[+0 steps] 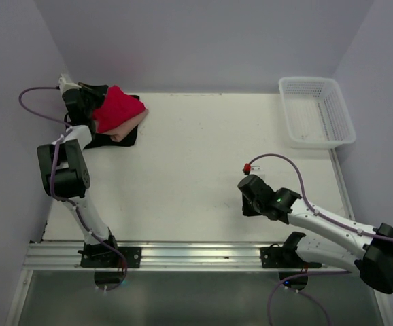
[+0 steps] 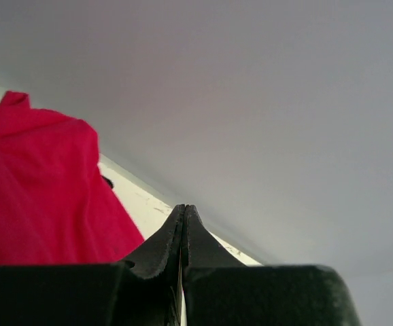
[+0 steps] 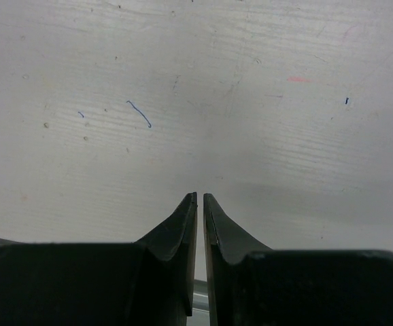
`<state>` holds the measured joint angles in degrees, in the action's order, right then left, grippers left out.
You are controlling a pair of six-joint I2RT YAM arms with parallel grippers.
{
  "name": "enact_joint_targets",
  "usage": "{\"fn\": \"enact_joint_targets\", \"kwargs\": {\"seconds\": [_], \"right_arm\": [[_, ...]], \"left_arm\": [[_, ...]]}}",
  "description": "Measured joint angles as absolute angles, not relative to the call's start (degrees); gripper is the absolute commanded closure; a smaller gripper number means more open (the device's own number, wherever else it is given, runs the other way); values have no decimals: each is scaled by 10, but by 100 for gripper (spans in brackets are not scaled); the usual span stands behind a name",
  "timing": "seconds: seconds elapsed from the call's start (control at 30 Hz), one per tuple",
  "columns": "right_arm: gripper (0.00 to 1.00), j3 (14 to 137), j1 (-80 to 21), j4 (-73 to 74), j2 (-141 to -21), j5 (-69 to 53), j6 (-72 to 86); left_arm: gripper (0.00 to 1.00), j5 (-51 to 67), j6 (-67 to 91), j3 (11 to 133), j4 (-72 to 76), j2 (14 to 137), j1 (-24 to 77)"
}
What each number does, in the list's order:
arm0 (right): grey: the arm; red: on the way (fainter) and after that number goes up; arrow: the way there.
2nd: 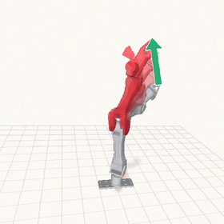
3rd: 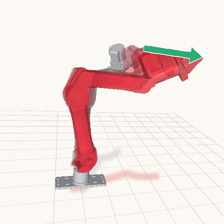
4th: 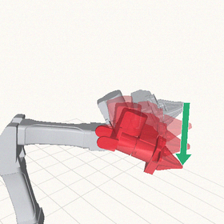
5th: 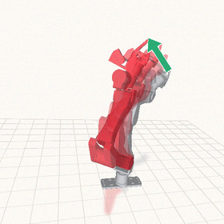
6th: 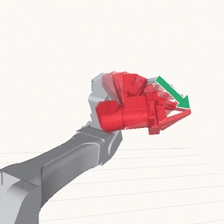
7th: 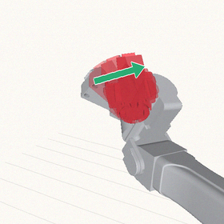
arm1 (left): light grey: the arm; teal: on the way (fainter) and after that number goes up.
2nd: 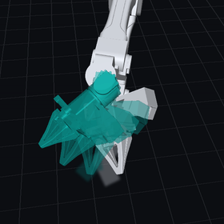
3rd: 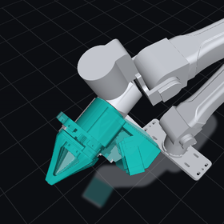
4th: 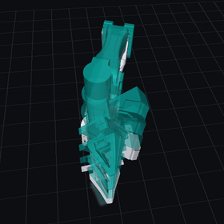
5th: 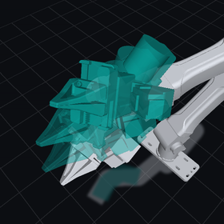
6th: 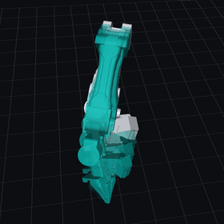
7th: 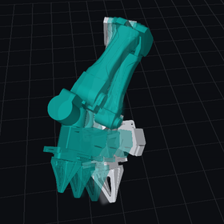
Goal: Fold and stack the t-shirts
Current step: Neatly place the folded tshirt to the corner
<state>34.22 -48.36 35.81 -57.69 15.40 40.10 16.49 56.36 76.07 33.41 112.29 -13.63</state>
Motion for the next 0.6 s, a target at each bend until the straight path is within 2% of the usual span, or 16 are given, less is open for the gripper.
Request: {"fn": "enact_joint_targets", "kwargs": {"seconds": [0.3, 0.6], "right_arm": [[88, 331, -484, 360, -557, 154, 401], [88, 331, -484, 360, -553, 154, 401]], "left_arm": [[100, 65, 575, 701, 211, 1166, -139], [100, 30, 594, 703, 157, 1154, -137]]}}
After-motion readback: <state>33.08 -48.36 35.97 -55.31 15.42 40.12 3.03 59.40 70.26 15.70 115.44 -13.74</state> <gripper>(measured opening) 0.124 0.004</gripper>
